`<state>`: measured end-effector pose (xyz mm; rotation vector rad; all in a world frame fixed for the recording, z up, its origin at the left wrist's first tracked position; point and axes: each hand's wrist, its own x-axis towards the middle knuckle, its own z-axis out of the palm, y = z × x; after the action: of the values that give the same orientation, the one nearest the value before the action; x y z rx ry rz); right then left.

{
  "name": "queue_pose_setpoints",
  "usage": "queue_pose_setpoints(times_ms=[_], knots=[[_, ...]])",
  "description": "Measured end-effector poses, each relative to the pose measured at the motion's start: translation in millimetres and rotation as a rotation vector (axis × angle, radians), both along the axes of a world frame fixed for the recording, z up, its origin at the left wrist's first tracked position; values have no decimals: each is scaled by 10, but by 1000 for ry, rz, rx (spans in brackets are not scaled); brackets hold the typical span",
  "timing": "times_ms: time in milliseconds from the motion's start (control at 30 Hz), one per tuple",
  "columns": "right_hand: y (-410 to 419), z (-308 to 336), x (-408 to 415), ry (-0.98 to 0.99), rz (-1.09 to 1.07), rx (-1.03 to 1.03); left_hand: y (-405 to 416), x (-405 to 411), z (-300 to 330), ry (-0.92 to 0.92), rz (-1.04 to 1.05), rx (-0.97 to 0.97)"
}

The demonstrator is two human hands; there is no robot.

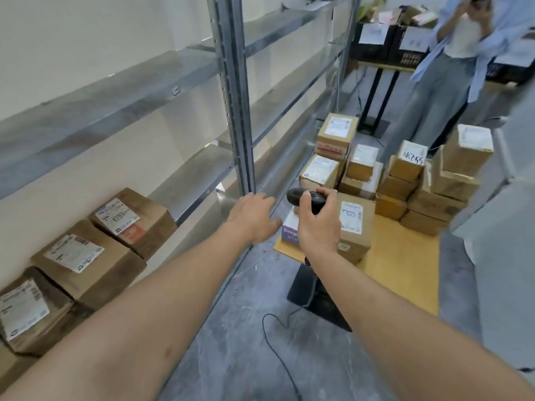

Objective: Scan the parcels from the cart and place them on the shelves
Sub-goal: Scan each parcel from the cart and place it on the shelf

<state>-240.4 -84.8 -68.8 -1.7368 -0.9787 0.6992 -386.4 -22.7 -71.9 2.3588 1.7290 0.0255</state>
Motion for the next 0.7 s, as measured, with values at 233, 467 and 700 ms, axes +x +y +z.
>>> queue_pose_setpoints(times_ms=[233,467,700], knots=[[-205,-90,978,2,-79,-32,-159,1026,-104,-5,-86,-20],[-349,-266,1827,23,-74,-86,-226,1890,-286,-38,-58,-83],[-307,-523,2368,20,-113,-148,-150,2454,-626,-53,-7,-184]])
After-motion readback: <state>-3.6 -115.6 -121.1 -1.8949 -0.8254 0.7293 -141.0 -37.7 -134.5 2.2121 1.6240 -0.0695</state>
